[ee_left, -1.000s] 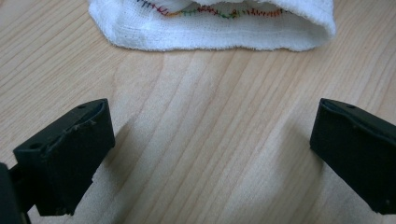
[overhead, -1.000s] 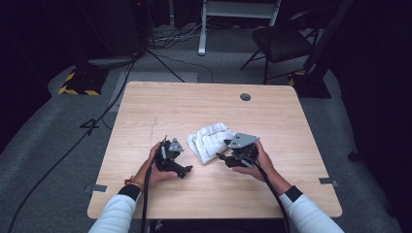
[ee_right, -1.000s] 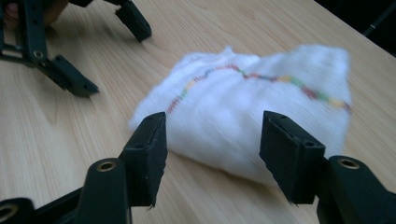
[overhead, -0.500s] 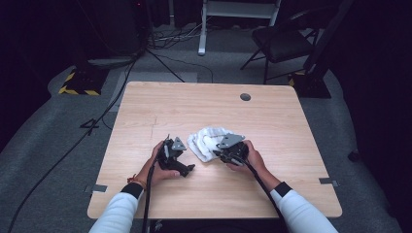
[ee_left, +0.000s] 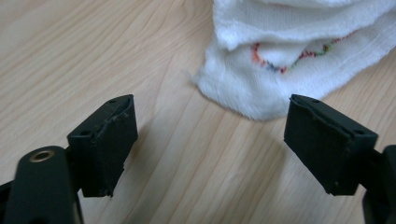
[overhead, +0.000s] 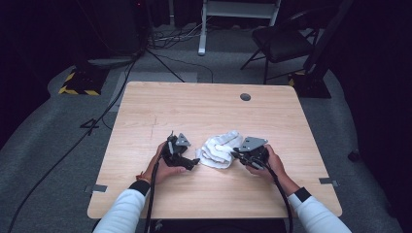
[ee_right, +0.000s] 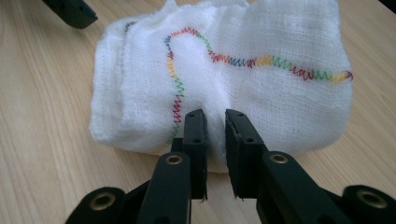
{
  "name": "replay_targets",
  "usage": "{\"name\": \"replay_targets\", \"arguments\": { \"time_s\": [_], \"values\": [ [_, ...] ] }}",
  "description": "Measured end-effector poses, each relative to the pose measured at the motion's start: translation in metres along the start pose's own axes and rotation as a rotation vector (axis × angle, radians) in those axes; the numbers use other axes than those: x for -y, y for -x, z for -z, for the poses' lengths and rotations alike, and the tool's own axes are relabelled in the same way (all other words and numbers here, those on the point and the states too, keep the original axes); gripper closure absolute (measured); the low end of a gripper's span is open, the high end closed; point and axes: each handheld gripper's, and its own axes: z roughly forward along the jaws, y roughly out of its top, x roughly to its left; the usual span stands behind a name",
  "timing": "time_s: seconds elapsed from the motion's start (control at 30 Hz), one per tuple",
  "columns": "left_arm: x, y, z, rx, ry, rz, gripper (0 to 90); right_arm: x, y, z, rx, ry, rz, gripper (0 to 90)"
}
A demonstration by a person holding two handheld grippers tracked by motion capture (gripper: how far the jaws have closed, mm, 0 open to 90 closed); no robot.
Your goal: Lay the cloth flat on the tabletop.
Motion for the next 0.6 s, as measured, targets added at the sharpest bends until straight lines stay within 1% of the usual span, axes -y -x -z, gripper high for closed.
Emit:
{"name": "replay_targets", "arguments": {
  "time_s": [0.07,0.1,0.13,0.17,0.2,0.23,0.27,0.3,0.33,0.37,0.4,0.43,0.47,0.5,0.53,0.57,0.6],
  "values": [
    [-0.006,0.003,-0.003,0.016,0.013,-0.012,18.4,0.003,0.001,0.002,0.003,-0.005,-0.002,78.2],
    [-0.009,0.005,-0.005,0.029,0.017,-0.01,19.5,0.005,0.002,0.004,0.004,-0.009,-0.006,77.1],
    [-0.012,0.007,-0.007,0.036,0.014,-0.02,21.4,0.008,0.002,0.006,0.003,-0.011,-0.009,75.6],
    [-0.017,0.011,-0.013,0.041,0.005,-0.043,23.7,0.011,0.003,0.01,0.012,-0.011,-0.019,72.8],
    [-0.018,0.013,-0.016,0.053,-0.001,-0.049,26.9,0.013,0.004,0.013,0.015,-0.006,-0.022,72.7],
    [-0.018,0.013,-0.016,0.053,-0.001,-0.049,29.6,0.013,0.004,0.013,0.015,-0.006,-0.022,72.7],
    [-0.019,0.014,-0.018,0.06,-0.007,-0.059,29.6,0.014,0.004,0.015,0.016,0.0,-0.027,71.0],
    [-0.021,0.016,-0.022,0.056,-0.016,-0.079,34.5,0.013,0.005,0.019,0.024,0.024,-0.039,67.2],
    [-0.021,0.016,-0.022,0.056,-0.016,-0.079,36.8,0.012,0.005,0.021,0.024,0.04,-0.039,65.5],
    [-0.021,0.016,-0.022,0.066,-0.012,-0.08,36.8,0.012,0.005,0.021,0.024,0.04,-0.039,65.5],
    [-0.022,0.016,-0.022,0.082,-0.007,-0.085,46.4,0.007,0.002,0.023,0.019,0.071,-0.037,59.3],
    [-0.022,0.017,-0.022,0.092,-0.008,-0.098,46.4,0.007,0.002,0.023,0.019,0.071,-0.037,59.3],
    [-0.022,0.018,-0.021,0.11,-0.01,-0.123,55.1,0.0,-0.004,0.023,-0.001,0.094,-0.028,55.5],
    [-0.022,0.018,-0.021,0.11,-0.01,-0.123,59.3,0.0,-0.004,0.023,-0.001,0.094,-0.028,55.5],
    [-0.022,0.019,-0.021,0.115,-0.012,-0.135,59.3,-0.004,-0.009,0.022,-0.011,0.101,-0.012,53.5],
    [-0.022,0.02,-0.021,0.121,-0.013,-0.141,62.3,-0.008,-0.014,0.021,-0.014,0.107,0.006,51.4],
    [-0.022,0.02,-0.02,0.123,-0.02,-0.155,68.3,-0.015,-0.024,0.015,-0.03,0.102,0.038,48.8]
  ]
}}
